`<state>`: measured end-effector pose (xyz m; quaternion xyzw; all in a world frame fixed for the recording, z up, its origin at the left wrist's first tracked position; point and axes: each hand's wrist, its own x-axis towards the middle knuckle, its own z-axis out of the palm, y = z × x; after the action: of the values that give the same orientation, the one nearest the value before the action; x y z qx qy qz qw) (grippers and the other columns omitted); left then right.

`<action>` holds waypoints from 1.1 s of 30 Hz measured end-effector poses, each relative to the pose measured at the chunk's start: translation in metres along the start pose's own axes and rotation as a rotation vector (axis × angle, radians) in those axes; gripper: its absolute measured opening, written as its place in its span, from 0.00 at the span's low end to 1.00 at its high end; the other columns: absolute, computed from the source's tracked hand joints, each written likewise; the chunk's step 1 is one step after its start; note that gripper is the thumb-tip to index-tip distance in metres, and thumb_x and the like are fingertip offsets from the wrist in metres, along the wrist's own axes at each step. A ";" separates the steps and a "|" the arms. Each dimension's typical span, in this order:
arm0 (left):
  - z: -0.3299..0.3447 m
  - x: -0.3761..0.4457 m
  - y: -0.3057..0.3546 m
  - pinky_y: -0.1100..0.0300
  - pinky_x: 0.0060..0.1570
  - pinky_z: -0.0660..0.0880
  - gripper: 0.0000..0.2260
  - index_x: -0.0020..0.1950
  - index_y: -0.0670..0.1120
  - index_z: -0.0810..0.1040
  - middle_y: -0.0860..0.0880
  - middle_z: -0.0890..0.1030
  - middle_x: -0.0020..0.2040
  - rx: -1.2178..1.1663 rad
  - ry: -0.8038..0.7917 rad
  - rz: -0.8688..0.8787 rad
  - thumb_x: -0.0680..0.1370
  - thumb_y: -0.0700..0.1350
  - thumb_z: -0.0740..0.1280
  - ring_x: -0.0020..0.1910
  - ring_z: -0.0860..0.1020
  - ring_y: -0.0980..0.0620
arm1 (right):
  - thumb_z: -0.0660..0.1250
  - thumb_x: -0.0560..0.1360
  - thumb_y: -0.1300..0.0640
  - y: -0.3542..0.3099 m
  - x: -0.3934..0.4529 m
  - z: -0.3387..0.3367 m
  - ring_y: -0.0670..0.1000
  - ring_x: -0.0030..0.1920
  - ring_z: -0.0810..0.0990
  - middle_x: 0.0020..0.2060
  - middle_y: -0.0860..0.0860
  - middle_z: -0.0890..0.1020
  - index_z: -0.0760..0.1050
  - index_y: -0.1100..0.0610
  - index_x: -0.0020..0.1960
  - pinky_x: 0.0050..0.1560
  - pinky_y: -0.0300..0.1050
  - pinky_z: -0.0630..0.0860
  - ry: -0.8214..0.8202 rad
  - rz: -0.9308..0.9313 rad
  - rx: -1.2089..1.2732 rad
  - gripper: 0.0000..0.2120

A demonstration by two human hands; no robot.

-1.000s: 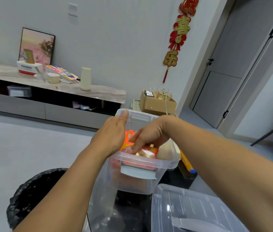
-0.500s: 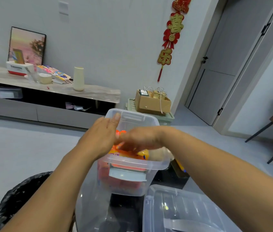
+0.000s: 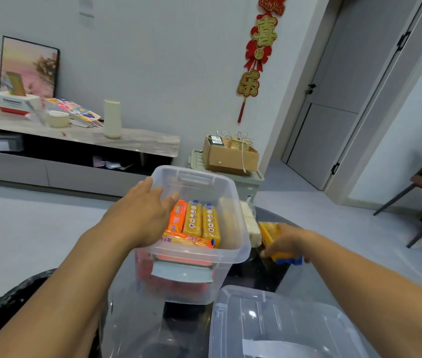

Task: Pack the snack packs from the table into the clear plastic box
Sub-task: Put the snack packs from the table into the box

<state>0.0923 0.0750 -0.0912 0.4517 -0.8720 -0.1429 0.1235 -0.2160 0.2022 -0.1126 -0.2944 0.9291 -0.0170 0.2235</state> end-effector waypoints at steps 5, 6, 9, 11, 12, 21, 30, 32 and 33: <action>-0.002 -0.002 0.000 0.48 0.76 0.53 0.30 0.80 0.49 0.55 0.51 0.51 0.81 -0.169 0.030 -0.046 0.81 0.61 0.44 0.79 0.50 0.52 | 0.73 0.74 0.53 0.007 0.012 -0.014 0.57 0.46 0.80 0.52 0.58 0.75 0.61 0.57 0.78 0.44 0.51 0.81 0.236 -0.038 0.297 0.36; -0.003 -0.005 0.002 0.49 0.76 0.53 0.29 0.80 0.49 0.54 0.51 0.51 0.81 -0.197 0.036 -0.054 0.82 0.60 0.44 0.79 0.50 0.52 | 0.70 0.78 0.51 0.002 0.005 -0.028 0.56 0.42 0.78 0.49 0.58 0.75 0.65 0.59 0.76 0.40 0.48 0.78 0.269 -0.088 0.410 0.31; -0.005 -0.009 0.002 0.48 0.74 0.56 0.29 0.80 0.50 0.56 0.50 0.55 0.81 -0.312 0.064 -0.076 0.82 0.61 0.45 0.78 0.56 0.49 | 0.64 0.82 0.45 -0.024 -0.039 -0.076 0.56 0.44 0.77 0.48 0.57 0.78 0.76 0.52 0.66 0.46 0.49 0.78 0.222 -0.304 0.716 0.17; -0.006 -0.012 0.001 0.48 0.74 0.56 0.30 0.80 0.51 0.55 0.51 0.56 0.80 -0.395 0.090 -0.088 0.81 0.63 0.45 0.78 0.57 0.49 | 0.64 0.82 0.43 -0.047 -0.071 -0.098 0.56 0.52 0.79 0.55 0.56 0.81 0.77 0.49 0.64 0.55 0.53 0.80 0.045 -0.448 0.836 0.15; -0.007 -0.014 0.002 0.49 0.73 0.55 0.30 0.81 0.51 0.52 0.52 0.56 0.81 -0.437 0.098 -0.099 0.81 0.63 0.45 0.78 0.57 0.49 | 0.63 0.82 0.44 -0.061 -0.085 -0.103 0.56 0.54 0.80 0.56 0.55 0.81 0.77 0.49 0.64 0.58 0.54 0.80 -0.054 -0.501 0.839 0.14; -0.009 -0.019 0.003 0.46 0.72 0.56 0.33 0.80 0.58 0.44 0.50 0.57 0.80 -0.603 0.147 -0.118 0.77 0.69 0.42 0.77 0.59 0.45 | 0.66 0.82 0.48 -0.158 -0.088 -0.033 0.60 0.67 0.78 0.68 0.59 0.78 0.70 0.57 0.75 0.71 0.63 0.71 -0.576 -0.416 0.258 0.24; -0.008 -0.017 0.002 0.46 0.73 0.56 0.33 0.81 0.56 0.48 0.52 0.55 0.81 -0.583 0.132 -0.125 0.78 0.69 0.43 0.78 0.57 0.47 | 0.57 0.86 0.52 -0.178 -0.083 -0.003 0.57 0.69 0.76 0.70 0.52 0.78 0.74 0.47 0.73 0.72 0.61 0.70 -0.404 -0.517 0.008 0.17; -0.007 -0.017 0.003 0.45 0.74 0.56 0.34 0.81 0.56 0.49 0.52 0.55 0.81 -0.581 0.122 -0.126 0.77 0.69 0.43 0.78 0.57 0.47 | 0.60 0.84 0.42 -0.180 -0.085 0.003 0.58 0.70 0.76 0.72 0.52 0.76 0.71 0.48 0.76 0.72 0.60 0.71 -0.365 -0.539 0.029 0.23; -0.008 -0.017 0.003 0.44 0.74 0.56 0.34 0.81 0.56 0.50 0.53 0.55 0.81 -0.585 0.123 -0.125 0.77 0.70 0.43 0.78 0.57 0.47 | 0.63 0.81 0.38 -0.180 -0.086 0.004 0.57 0.70 0.76 0.71 0.52 0.77 0.70 0.49 0.76 0.72 0.59 0.71 -0.374 -0.549 0.048 0.28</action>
<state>0.1022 0.0891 -0.0843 0.4574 -0.7554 -0.3675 0.2918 -0.0549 0.1019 -0.0525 -0.5264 0.7572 -0.0440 0.3842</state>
